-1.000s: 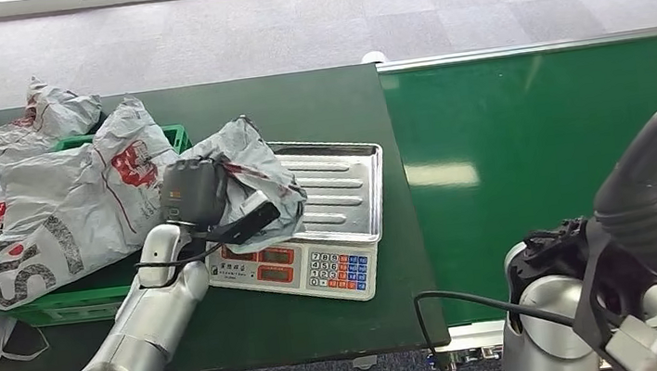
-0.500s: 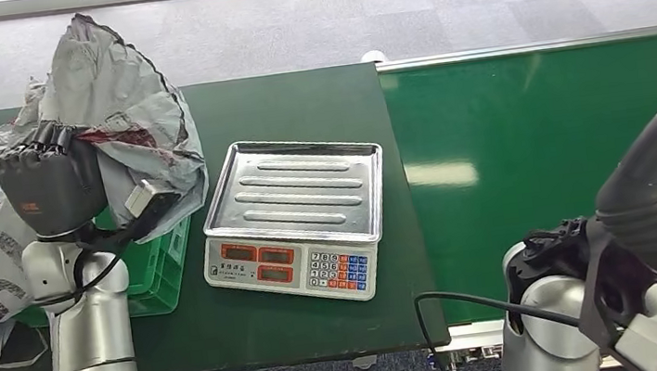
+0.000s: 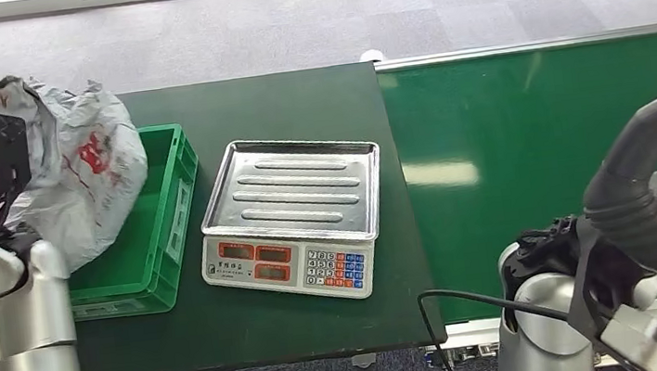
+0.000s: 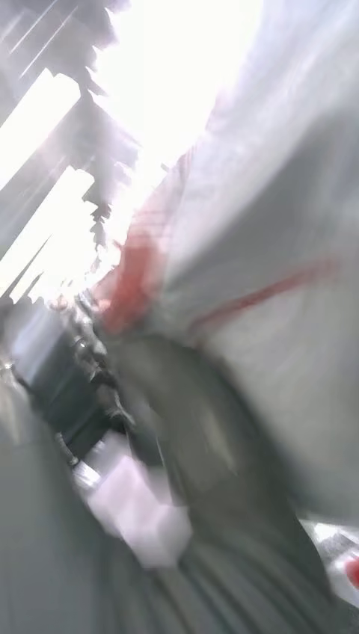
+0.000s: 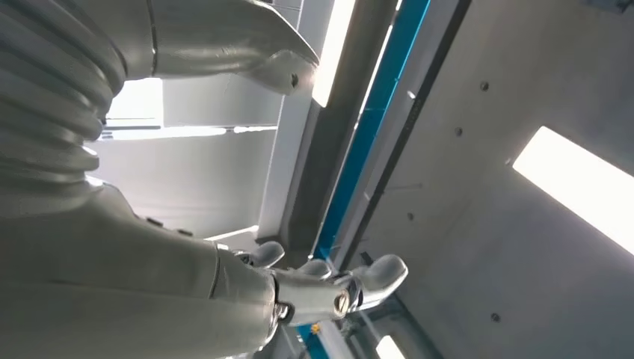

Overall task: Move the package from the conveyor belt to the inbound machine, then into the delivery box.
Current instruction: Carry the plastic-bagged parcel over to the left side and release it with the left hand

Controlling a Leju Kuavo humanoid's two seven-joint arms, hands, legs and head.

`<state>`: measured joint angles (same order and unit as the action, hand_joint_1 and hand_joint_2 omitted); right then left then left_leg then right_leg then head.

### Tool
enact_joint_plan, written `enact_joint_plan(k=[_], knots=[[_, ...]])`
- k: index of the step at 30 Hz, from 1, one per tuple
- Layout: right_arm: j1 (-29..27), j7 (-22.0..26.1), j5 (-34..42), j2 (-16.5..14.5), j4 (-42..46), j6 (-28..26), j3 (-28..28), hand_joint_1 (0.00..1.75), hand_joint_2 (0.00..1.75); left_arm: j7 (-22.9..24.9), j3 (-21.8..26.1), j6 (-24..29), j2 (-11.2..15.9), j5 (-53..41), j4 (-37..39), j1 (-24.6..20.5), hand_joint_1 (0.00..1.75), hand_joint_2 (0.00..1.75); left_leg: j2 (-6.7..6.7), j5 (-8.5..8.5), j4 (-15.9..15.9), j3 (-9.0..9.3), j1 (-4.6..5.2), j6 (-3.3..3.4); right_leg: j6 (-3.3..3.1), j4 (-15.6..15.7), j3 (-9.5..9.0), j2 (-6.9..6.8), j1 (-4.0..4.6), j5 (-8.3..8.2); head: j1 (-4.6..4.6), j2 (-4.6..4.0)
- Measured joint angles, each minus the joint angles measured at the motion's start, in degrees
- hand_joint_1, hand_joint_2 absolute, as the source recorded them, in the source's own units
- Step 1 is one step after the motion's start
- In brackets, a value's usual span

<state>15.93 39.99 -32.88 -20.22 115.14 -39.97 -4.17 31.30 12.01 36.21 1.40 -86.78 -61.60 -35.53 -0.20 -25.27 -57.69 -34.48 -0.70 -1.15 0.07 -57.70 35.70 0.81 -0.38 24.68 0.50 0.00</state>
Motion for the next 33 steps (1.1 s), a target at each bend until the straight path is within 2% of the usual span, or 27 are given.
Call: enact_joint_plan(k=[1, 2, 4, 5, 6, 8, 9, 10, 16, 23, 27, 31, 33], knots=[[0.0, 0.0, -0.2, 0.0, 0.0, 0.0, 0.0, 0.00, 1.75, 7.1, -6.4, 0.1, 1.7, 0.0, 4.0, -0.4, 1.75, 1.75, -0.05, 0.03, 0.0, 0.01, -0.01, -0.01, -0.03, 0.0, -0.17, -0.05, -0.01, -0.04, -0.01, 0.00], [0.0, 0.0, -0.3, 0.0, 0.0, 0.0, 0.0, 0.00, 1.75, 10.6, -13.1, 0.3, 3.5, 0.0, 7.8, -0.6, 1.75, 1.75, 0.04, 0.05, 0.0, 0.01, -0.01, -0.04, -0.08, 0.0, -0.27, 0.03, -0.02, -0.12, -0.03, 0.00], [0.0, 0.0, -0.5, 0.0, 0.0, 0.0, 0.0, 0.00, 1.75, 9.3, -22.6, 0.6, 6.2, 0.0, 14.2, -1.1, 1.75, 1.75, 0.36, 0.07, 0.0, 0.01, 0.03, -0.08, -0.12, -0.1, -0.17, 0.34, -0.07, -0.30, -0.02, 0.00], [0.0, 0.0, -0.5, 0.0, 0.0, 0.0, 0.0, 0.00, 1.75, 8.1, -25.6, 0.7, 7.1, 0.0, 16.8, -1.4, 1.57, 1.75, 0.51, 0.07, 0.0, 0.01, 0.05, -0.08, -0.11, -0.1, -0.12, 0.49, -0.09, -0.34, -0.01, 0.00], [0.0, 0.0, -0.5, 0.0, 0.0, 0.0, 0.0, 0.00, 1.75, 6.9, -27.3, 0.6, 7.7, 0.0, 19.1, -1.7, 1.13, 1.75, 0.58, 0.06, 0.0, 0.02, 0.08, -0.07, -0.10, -0.1, -0.08, 0.55, -0.11, -0.35, 0.00, 0.00], [0.0, 0.0, -0.5, 0.0, 0.0, 0.0, 0.0, 0.00, 1.75, 5.2, -29.7, 0.5, 8.6, 0.0, 22.9, -2.4, 0.26, 0.87, 0.54, 0.05, 0.0, 0.02, 0.09, -0.07, -0.10, 0.0, -0.06, 0.51, -0.12, -0.32, 0.00, 0.00], [0.0, 0.0, -0.5, 0.0, 0.0, 0.0, 0.0, 0.00, 1.75, 4.4, -30.6, 0.5, 8.9, 0.0, 24.6, -2.6, 0.00, 0.44, 0.49, 0.04, 0.0, 0.00, 0.08, -0.06, -0.10, 0.0, -0.07, 0.46, -0.11, -0.30, 0.00, 0.00], [0.0, 0.0, -0.5, 0.0, 0.0, 0.0, 0.0, 0.00, 1.75, 3.7, -31.2, 0.4, 9.1, 0.0, 26.1, -2.9, 0.00, 0.00, 0.43, 0.04, 0.0, -0.01, 0.07, -0.07, -0.10, 0.0, -0.08, 0.41, -0.11, -0.27, 0.00, 0.00], [0.0, 0.0, -0.7, 0.0, 0.0, 0.1, -0.1, 0.00, 1.75, 0.6, -31.8, 0.3, 9.3, 0.4, 31.9, -3.6, 0.00, 0.00, 0.31, 0.05, 0.0, -0.03, -0.02, -0.10, -0.13, 0.0, -0.10, 0.29, -0.09, -0.23, 0.00, 0.00], [0.0, 0.0, -0.7, 0.0, 0.0, 0.1, -0.2, 0.00, 1.75, 0.1, -31.8, 0.9, 9.4, 0.5, 34.1, -4.3, 0.00, 0.00, 0.17, 0.06, 0.0, -0.03, -0.01, -0.10, -0.13, 0.0, -0.17, 0.14, -0.07, -0.22, 0.00, 0.00], [0.0, 0.0, -0.7, 0.0, 0.0, 0.1, -0.3, 0.00, 1.75, -2.1, -30.8, 2.9, 9.4, 0.9, 34.4, -4.2, 0.00, 0.00, 0.06, 0.08, 0.0, -0.05, -0.01, -0.10, -0.12, 0.0, -0.20, 0.07, -0.06, -0.21, 0.00, 0.00], [0.0, 0.0, -0.6, 0.0, -0.1, 0.1, -0.4, 0.00, 1.75, -4.5, -28.5, 3.6, 9.4, 0.6, 30.6, -2.0, 0.00, 0.00, 0.03, 0.09, 0.0, -0.04, 0.00, -0.10, -0.11, 0.0, -0.19, 0.07, -0.07, -0.21, 0.00, 0.00], [0.0, 0.0, -0.2, 0.0, -0.2, 0.1, -0.4, 0.00, 1.75, -9.0, -25.3, 3.7, 8.7, 0.8, 22.4, 1.6, 0.00, 0.00, 0.12, 0.09, 0.0, -0.05, 0.02, -0.11, -0.11, 0.0, -0.11, 0.15, -0.09, -0.21, 0.00, 0.00]])
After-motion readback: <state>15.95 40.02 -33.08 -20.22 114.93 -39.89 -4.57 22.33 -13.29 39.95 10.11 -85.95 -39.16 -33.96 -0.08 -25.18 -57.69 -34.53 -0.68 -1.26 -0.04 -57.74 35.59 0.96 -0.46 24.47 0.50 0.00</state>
